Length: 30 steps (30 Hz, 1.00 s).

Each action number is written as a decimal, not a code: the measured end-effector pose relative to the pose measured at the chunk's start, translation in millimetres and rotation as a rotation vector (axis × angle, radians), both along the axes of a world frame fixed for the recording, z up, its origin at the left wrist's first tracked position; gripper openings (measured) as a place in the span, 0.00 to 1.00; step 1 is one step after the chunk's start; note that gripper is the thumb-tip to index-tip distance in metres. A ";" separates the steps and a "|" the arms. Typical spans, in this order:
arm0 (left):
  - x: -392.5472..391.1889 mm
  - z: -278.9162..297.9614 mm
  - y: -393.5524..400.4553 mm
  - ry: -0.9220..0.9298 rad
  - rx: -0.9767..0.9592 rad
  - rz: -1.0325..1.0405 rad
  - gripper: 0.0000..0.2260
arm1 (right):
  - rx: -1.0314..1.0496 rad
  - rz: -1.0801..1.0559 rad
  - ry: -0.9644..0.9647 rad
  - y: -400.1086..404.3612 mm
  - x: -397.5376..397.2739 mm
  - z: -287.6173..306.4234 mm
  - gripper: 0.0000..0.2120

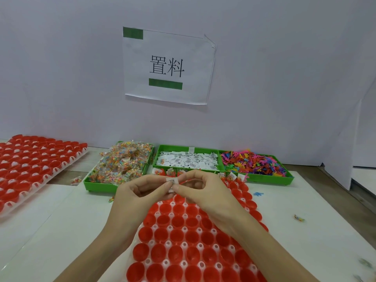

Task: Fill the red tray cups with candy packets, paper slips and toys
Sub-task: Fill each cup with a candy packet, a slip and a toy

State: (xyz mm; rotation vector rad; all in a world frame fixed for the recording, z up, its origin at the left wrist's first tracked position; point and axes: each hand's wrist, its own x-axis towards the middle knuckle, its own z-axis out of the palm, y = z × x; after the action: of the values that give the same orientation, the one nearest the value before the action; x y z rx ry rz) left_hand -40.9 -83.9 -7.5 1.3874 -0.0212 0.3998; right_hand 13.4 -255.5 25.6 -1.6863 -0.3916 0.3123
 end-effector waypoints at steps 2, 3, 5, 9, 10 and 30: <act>-0.3 0.8 0.3 0.013 0.003 0.018 0.06 | -0.018 0.038 -0.014 -3.3 -1.9 3.9 0.09; -0.2 1.1 0.6 0.021 0.007 0.026 0.06 | -0.030 0.041 -0.026 -5.5 -2.2 6.6 0.09; 0.3 1.4 1.8 0.036 0.011 0.034 0.05 | -0.053 0.015 -0.046 -12.8 1.1 13.4 0.09; 0.6 1.8 5.0 0.047 0.009 0.045 0.06 | -0.080 -0.083 -0.087 -38.1 31.0 26.4 0.07; 1.1 1.4 6.3 0.046 0.008 0.053 0.06 | -0.112 -0.137 -0.113 -45.9 45.3 27.4 0.06; 10.6 -2.8 25.5 0.052 -0.060 0.147 0.04 | -1.110 -0.177 -0.467 -131.6 202.8 -19.7 0.07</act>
State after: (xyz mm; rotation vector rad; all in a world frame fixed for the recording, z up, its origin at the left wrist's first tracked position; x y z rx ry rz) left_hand -30.3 -58.4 -10.2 1.3435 0.1352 0.4822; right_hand 216.2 -387.1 5.9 -2.8849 -0.4332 -0.0391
